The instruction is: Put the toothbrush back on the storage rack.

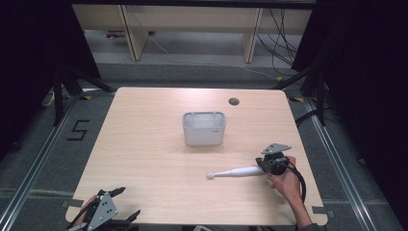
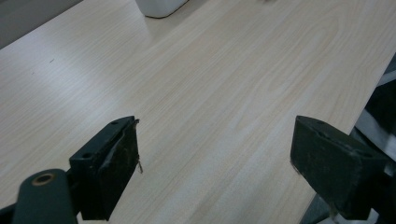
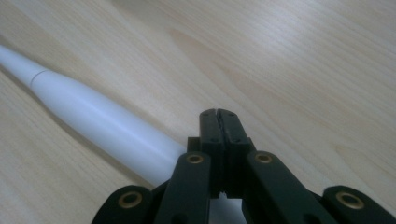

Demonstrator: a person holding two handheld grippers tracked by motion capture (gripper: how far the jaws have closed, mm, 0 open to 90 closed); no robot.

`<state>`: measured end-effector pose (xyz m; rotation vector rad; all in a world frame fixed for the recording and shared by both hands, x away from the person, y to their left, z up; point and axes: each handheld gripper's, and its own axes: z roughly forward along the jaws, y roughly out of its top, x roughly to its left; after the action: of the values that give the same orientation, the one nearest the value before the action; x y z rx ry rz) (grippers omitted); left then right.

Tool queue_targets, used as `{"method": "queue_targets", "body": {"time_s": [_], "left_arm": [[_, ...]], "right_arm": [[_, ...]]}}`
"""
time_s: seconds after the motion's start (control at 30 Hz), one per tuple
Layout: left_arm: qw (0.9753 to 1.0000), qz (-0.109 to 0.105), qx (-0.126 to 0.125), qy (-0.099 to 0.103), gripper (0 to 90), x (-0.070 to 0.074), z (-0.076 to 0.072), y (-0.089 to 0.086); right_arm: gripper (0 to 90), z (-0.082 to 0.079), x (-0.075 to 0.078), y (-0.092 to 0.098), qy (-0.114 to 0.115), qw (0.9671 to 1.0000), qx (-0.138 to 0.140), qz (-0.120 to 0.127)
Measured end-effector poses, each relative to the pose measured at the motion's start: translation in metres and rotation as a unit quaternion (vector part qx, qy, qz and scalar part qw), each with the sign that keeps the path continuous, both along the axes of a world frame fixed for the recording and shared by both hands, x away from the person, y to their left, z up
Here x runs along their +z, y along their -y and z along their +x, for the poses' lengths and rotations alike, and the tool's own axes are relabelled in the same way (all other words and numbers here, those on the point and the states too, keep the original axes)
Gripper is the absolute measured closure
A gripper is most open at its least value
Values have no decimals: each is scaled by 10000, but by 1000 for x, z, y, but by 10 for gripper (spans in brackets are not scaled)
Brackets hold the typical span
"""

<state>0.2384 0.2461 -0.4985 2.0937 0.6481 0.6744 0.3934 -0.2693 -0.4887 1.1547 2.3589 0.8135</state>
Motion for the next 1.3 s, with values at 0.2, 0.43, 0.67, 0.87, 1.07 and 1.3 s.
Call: {"method": "queue_targets", "body": {"time_s": [0.2,0.43,0.67,0.87,1.07,1.3], "left_arm": [[10000,15,-5,-4,149,0,0,0],[10000,-16,7,-9,149,0,0,0],[10000,6,-10,0,149,0,0,0],[10000,-22,-17,-6,149,0,0,0],[9999,-114,33,-7,149,-1,-1,1],[9999,-124,15,2,149,-1,-1,2]], "right_arm": [[899,-4,2,2,-18,10000,45,-81],[897,-12,4,2,-89,9999,46,-103],[893,-21,1,3,-148,9995,172,-204],[891,-33,1,3,-227,9992,228,-223],[889,-45,-1,3,-321,9989,249,-211],[886,-60,1,3,-231,9982,424,-354]]}}
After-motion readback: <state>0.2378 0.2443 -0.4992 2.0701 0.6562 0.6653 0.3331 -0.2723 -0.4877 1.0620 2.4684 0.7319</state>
